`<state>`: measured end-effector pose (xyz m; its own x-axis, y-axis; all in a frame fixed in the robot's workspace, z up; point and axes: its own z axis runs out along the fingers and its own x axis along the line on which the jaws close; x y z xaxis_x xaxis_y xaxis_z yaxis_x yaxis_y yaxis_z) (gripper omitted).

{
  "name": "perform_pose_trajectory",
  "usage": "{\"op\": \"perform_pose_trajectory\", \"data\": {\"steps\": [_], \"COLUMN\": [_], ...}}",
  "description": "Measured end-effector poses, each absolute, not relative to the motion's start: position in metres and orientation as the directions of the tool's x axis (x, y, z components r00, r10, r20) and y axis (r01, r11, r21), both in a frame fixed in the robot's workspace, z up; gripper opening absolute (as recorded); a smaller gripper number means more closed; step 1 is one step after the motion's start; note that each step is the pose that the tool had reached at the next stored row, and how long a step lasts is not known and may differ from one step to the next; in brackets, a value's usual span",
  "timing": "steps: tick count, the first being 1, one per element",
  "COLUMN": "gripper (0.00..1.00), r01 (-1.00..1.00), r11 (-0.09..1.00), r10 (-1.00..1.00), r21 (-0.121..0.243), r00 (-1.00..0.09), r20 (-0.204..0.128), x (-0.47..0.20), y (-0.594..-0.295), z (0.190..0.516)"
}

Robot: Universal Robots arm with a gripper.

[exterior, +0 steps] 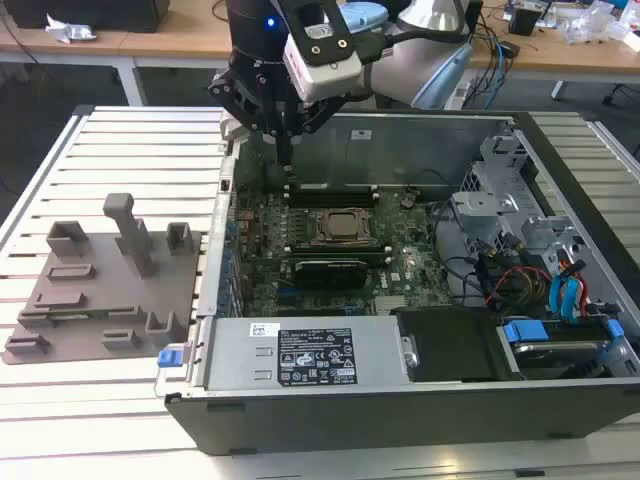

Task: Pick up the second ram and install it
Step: 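Reach for the second ram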

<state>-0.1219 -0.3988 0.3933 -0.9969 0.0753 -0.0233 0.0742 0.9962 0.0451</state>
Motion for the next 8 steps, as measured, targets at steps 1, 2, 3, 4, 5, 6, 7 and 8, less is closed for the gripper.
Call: {"op": "perform_pose_trajectory", "data": {"steps": [1,2,3,4,5,6,7,8], "gripper": [0.10,0.10,0.10,0.10,0.10,0.10,0.10,0.10], "r01": [0.074,0.074,0.074,0.074,0.074,0.074,0.074,0.074], "r11": [0.996,0.996,0.996,0.996,0.996,0.996,0.996,0.996], "r10": [0.075,0.075,0.075,0.075,0.075,0.075,0.075,0.075], "r21": [0.045,0.045,0.045,0.045,0.045,0.045,0.045,0.045], "r00": [-0.997,-0.997,-0.997,-0.997,-0.997,-0.997,-0.997,-0.997], "r20": [-0.023,-0.023,-0.024,-0.024,-0.024,-0.024,-0.024,-0.024], "x": [-0.127,-0.133,-0.145,-0.151,-0.163,-0.169,-0.175,-0.180], "y": [-0.399,-0.399,-0.399,-0.399,-0.399,-0.399,-0.399,-0.399], "z": [0.393,0.393,0.393,0.393,0.393,0.393,0.393,0.393]}}
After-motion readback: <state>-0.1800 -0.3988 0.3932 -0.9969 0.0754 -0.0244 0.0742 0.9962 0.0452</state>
